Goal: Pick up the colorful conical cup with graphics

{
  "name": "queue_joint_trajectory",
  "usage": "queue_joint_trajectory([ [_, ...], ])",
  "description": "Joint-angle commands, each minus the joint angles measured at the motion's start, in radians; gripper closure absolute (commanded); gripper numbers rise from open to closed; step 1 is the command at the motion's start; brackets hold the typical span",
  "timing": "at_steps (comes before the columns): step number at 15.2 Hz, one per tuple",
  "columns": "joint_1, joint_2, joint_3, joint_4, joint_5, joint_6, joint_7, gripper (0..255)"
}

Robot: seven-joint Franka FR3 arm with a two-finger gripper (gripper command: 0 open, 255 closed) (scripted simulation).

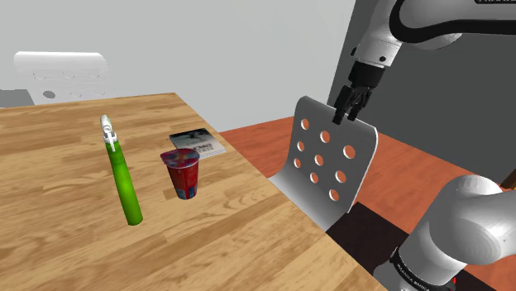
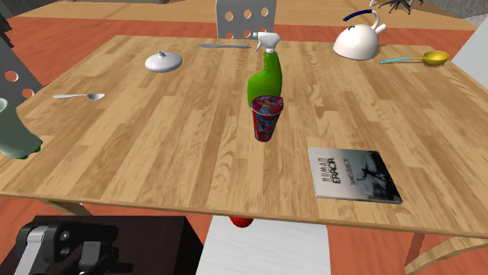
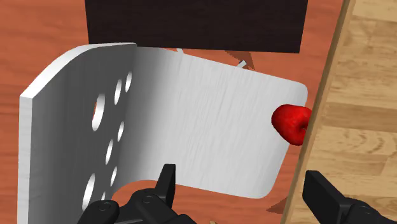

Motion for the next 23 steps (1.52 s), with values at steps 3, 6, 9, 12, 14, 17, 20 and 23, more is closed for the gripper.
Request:
queue_joint_trajectory([
  [3, 0.010, 0.005, 0.054, -0.004, 0.029, 0.015, 0.073, 0],
  [6, 0.025, 0.027, 0.135, 0.003, 0.070, 0.039, 0.181, 0],
  [9, 0.037, 0.065, 0.214, 0.024, 0.106, 0.067, 0.289, 0],
  [12, 0.044, 0.119, 0.293, 0.059, 0.134, 0.095, 0.396, 0],
  [14, 0.045, 0.163, 0.345, 0.091, 0.146, 0.114, 0.468, 0],
  [17, 0.041, 0.239, 0.423, 0.149, 0.153, 0.141, 0.578, 0],
  [20, 0.031, 0.327, 0.500, 0.221, 0.143, 0.165, 0.690, 0],
  [23, 0.017, 0.429, 0.578, 0.306, 0.113, 0.183, 0.810, 0],
])
